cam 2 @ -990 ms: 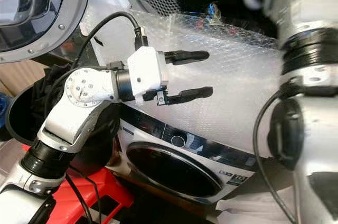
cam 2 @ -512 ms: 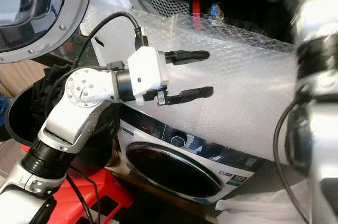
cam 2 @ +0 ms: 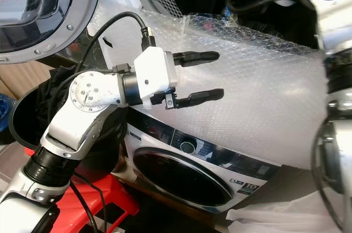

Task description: Clothes washing

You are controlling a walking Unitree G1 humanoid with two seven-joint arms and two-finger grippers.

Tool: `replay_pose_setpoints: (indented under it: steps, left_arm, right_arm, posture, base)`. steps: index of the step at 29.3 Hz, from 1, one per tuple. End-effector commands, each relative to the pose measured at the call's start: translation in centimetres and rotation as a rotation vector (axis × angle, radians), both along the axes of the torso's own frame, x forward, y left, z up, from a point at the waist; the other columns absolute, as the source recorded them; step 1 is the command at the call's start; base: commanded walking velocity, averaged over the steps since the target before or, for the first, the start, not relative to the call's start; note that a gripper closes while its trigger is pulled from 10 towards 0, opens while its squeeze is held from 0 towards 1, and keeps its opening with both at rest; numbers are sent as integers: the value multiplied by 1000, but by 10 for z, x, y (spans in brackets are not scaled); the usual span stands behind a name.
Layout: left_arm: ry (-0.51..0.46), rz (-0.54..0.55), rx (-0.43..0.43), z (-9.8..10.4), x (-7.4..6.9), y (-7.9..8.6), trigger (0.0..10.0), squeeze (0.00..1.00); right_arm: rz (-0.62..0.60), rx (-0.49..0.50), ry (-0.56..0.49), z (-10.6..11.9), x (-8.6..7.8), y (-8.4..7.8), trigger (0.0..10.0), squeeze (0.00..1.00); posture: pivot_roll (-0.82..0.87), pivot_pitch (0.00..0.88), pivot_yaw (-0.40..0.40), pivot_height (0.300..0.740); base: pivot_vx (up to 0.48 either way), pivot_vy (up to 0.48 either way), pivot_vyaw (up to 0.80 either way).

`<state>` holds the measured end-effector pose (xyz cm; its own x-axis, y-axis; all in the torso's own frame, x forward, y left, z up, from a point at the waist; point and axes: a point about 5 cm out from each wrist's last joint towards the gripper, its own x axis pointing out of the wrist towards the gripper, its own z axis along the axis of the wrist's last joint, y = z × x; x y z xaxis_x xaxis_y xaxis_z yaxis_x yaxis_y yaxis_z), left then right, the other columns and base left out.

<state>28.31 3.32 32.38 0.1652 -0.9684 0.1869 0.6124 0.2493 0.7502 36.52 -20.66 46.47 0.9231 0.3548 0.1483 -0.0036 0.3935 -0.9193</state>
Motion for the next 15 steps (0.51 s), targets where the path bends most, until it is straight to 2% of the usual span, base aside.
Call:
replay_pose_setpoints:
  steps: [1,2,3,4,5,6,7,8,9,11,12,13,14,15]
  left_arm:
    - [-24,-34,-8,3,-8,-4,10000,0]
    - [-24,-34,-8,3,-8,-4,10000,0]
    - [-24,-36,-9,4,-8,-4,10000,0]
    - [-24,-40,-11,5,-9,-6,10000,0]
    - [-24,-41,-12,5,-10,-6,10000,0]
    - [-24,-41,-12,5,-10,-6,10000,0]
    - [-24,-42,-10,5,-10,-7,10000,0]
    - [-24,-42,-10,5,-10,-7,10000,0]
    - [-23,-41,-11,5,-10,-7,10000,0]
    - [-23,-41,-11,5,-10,-7,10000,0]
    - [-22,-38,-13,5,-10,-7,10000,0]
    - [-20,-36,-15,5,-10,-7,10000,0]
    - [-17,-31,-18,4,-10,-7,10000,0]
    - [-16,-29,-20,4,-10,-6,10000,0]
  right_arm:
    - [-72,-71,-108,10,-3,-3,10000,0]
    - [-91,-106,-113,6,-2,-4,10000,0]
    - [-112,-189,-117,1,-1,-5,10000,0]
    - [-79,-311,-39,-14,-3,-5,10000,0]
    - [-52,-365,-2,-21,-4,-5,10000,0]
    - [-52,-365,-2,-21,-4,-5,10000,0]
    - [-23,-449,57,-29,-9,-7,10000,0]
    - [-23,-449,57,-29,-9,-7,10000,0]
    - [46,-515,131,-39,-16,-11,10000,0]
    - [166,-448,189,-43,-25,-9,10000,0]
    - [253,-333,185,-38,-30,-3,10000,0]
    - [325,-171,167,-31,-34,3,10000,0]
    - [385,67,135,-21,-37,6,10000,0]
    - [360,168,101,-18,-35,4,10000,0]
  posture:
    - [92,145,-107,740]
    - [92,145,-107,740]
    - [91,147,-106,740]
    - [91,146,-104,740]
    - [91,146,-104,740]
    - [91,146,-104,740]
    - [94,146,-105,740]
    - [94,146,-105,740]
    - [96,148,-107,740]
    - [99,149,-114,740]
    - [99,150,-119,740]
    - [99,150,-119,740]
    - [92,154,-130,740]
    - [92,154,-130,740]
  base:
    - [0,0,0]
    - [0,0,0]
    - [0,0,0]
    - [0,0,0]
    - [0,0,0]
    - [0,0,0]
    - [0,0,0]
    - [0,0,0]
    - [0,0,0]
    - [0,0,0]
    - [0,0,0]
    - [0,0,0]
    - [0,0,0]
    - [0,0,0]
